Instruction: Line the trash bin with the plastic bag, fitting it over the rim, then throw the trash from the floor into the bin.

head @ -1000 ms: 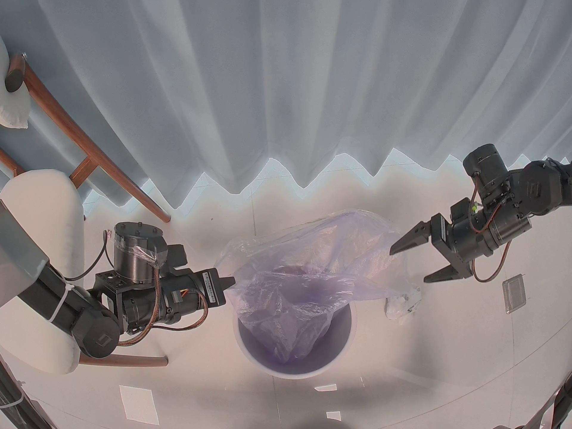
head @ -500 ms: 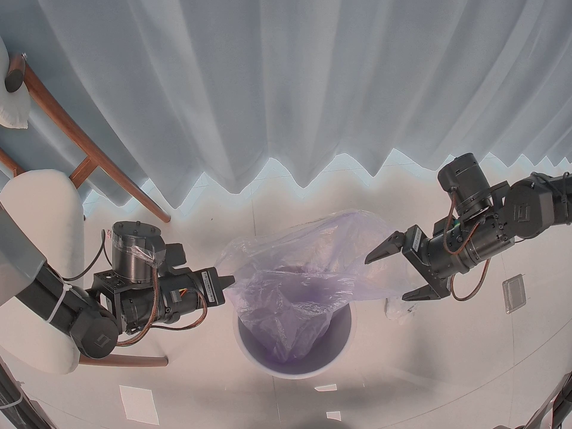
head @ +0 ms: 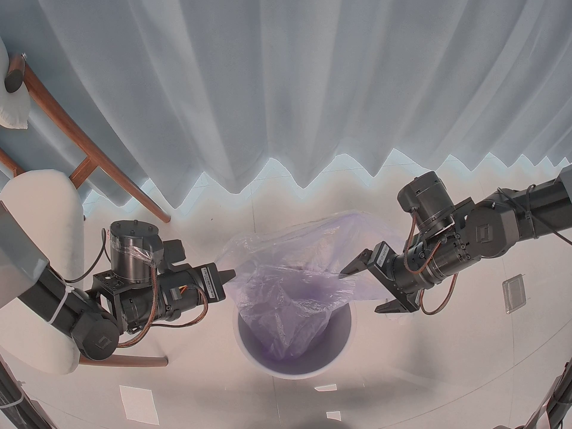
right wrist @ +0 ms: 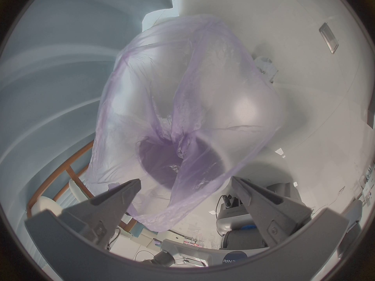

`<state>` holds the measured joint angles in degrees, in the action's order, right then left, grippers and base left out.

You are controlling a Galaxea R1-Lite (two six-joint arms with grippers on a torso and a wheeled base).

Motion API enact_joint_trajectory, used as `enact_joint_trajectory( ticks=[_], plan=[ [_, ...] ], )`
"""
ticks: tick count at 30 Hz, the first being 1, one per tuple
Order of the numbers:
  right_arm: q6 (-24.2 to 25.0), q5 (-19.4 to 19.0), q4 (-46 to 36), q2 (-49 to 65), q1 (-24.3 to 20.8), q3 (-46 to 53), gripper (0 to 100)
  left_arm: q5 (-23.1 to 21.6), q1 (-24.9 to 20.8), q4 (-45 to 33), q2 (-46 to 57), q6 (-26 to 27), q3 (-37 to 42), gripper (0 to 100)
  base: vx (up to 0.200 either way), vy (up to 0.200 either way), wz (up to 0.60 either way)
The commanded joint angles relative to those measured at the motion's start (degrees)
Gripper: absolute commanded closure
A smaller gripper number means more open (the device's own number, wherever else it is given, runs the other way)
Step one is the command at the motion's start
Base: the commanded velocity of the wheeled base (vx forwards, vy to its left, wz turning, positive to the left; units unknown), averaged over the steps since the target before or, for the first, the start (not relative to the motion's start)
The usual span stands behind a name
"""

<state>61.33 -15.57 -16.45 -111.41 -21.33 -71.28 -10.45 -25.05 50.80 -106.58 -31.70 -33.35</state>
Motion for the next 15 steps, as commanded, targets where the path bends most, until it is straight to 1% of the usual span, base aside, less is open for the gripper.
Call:
enact_joint_trajectory(
  ticks=[1,6,9,13,14,15],
  plan=[
    [0.1,0.5,0.1,-1.7,-0.8,-0.1,100,0.1,0.1,0.2,-0.2,0.1,0.7,100,0.0,0.0,0.0],
    [0.1,0.6,0.1,-2.1,-0.8,-0.1,100,0.1,0.0,0.7,-0.1,0.1,1.2,100,0.0,0.0,0.0],
    [-0.4,0.6,0.1,-2.3,-1.0,-0.2,100,0.3,-0.1,2.5,-0.2,0.0,2.0,100,0.0,0.0,0.0],
    [-0.6,0.7,0.3,-2.2,-1.7,-0.2,100,2.5,-0.1,4.5,-0.4,0.1,2.6,100,0.0,0.0,0.0],
    [-0.6,0.7,0.5,-2.2,-1.7,-0.2,100,2.8,-0.1,4.7,-0.2,0.1,2.9,0,0.0,0.0,0.0],
    [-0.6,0.7,1.0,-2.2,-1.8,-0.2,100,2.8,-0.2,4.7,0.2,0.0,2.9,0,0.0,0.0,0.0]
  ],
)
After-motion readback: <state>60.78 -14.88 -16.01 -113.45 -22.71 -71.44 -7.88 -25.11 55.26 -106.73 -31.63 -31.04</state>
